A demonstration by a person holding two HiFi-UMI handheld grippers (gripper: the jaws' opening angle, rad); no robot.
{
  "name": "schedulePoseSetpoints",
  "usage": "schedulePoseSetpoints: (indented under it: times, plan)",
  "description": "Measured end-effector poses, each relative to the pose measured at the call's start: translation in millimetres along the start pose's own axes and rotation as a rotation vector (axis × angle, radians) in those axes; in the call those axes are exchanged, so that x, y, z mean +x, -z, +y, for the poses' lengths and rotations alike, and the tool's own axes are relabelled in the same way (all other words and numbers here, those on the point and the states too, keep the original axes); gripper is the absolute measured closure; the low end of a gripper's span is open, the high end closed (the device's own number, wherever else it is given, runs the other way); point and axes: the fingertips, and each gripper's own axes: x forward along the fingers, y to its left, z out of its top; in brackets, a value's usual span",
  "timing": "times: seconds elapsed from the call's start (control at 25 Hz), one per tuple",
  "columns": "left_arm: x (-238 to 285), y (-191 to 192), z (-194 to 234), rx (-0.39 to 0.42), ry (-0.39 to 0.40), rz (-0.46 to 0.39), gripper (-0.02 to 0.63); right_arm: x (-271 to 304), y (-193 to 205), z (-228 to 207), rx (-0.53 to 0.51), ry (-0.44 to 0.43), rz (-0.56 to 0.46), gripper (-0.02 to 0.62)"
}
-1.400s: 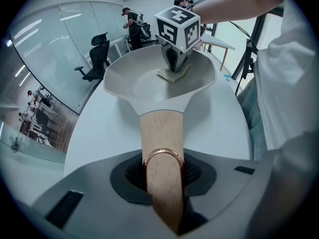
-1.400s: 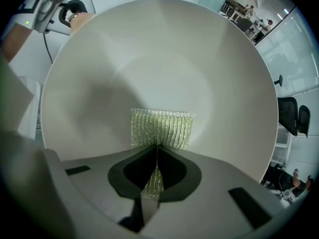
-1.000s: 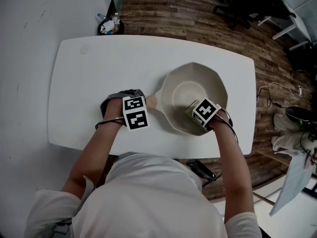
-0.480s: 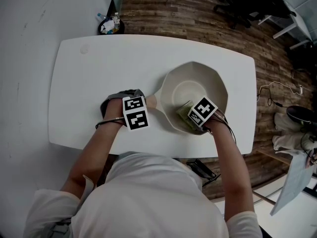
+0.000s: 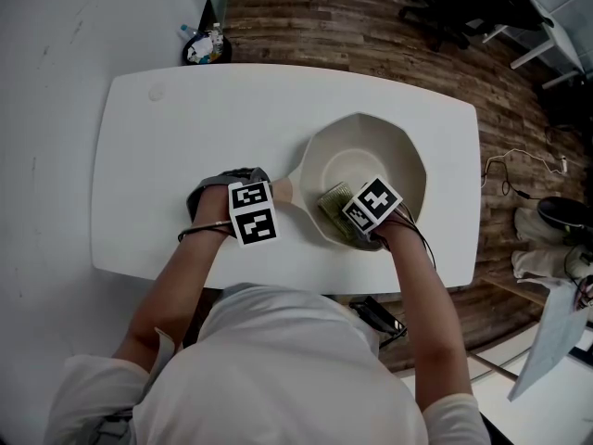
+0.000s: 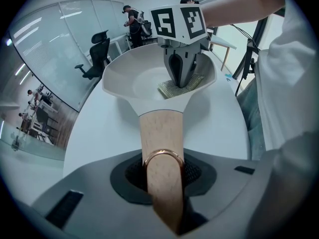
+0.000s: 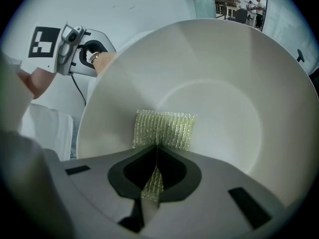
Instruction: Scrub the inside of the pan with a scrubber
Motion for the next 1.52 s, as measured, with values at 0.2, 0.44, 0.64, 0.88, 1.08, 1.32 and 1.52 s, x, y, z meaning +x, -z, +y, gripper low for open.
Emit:
schedulePoseSetpoints:
  times: [0.2,0.44,0.64,0.88,1.08,1.32,1.52]
  plan:
    - [-0.3,-0.3,1.0,0.005,-0.002,0.001,0.499,0.7,-21.4,2.8,0.003,-0.006,-0.111,0.569]
    - [-0.3,1.1,0.9,0.017,-0.011,0.006,0.499,1.9,-45.0,3.2,-0.012,0.033,-0.217,0.569]
    - [-0.2,-1.8,0.9,0.022,-0.015,0.003,0.499,-0.2,-60.9,-2.3,-0.037,0.073,-0.275,0.569]
    - [0.1,-1.9,1.0,0.024,-0.009,0.006,0.498,-1.7,-81.0,-10.5,-0.098,0.151,-0.326,0.569]
    - [-0.4,0.2,2.3,0.028,-0.01,0.004,0.498,-3.7,-94.7,-19.6,-0.138,0.247,-0.365,0.569]
    - [-0.2,0.0,2.0,0.034,-0.011,0.005,0.497,-9.0,-107.3,-35.1,-0.115,0.299,-0.435,0.569]
    - [-0.8,-1.8,1.2,0.035,-0.01,0.004,0.497,-16.5,-113.8,-48.4,-0.091,0.342,-0.494,0.569]
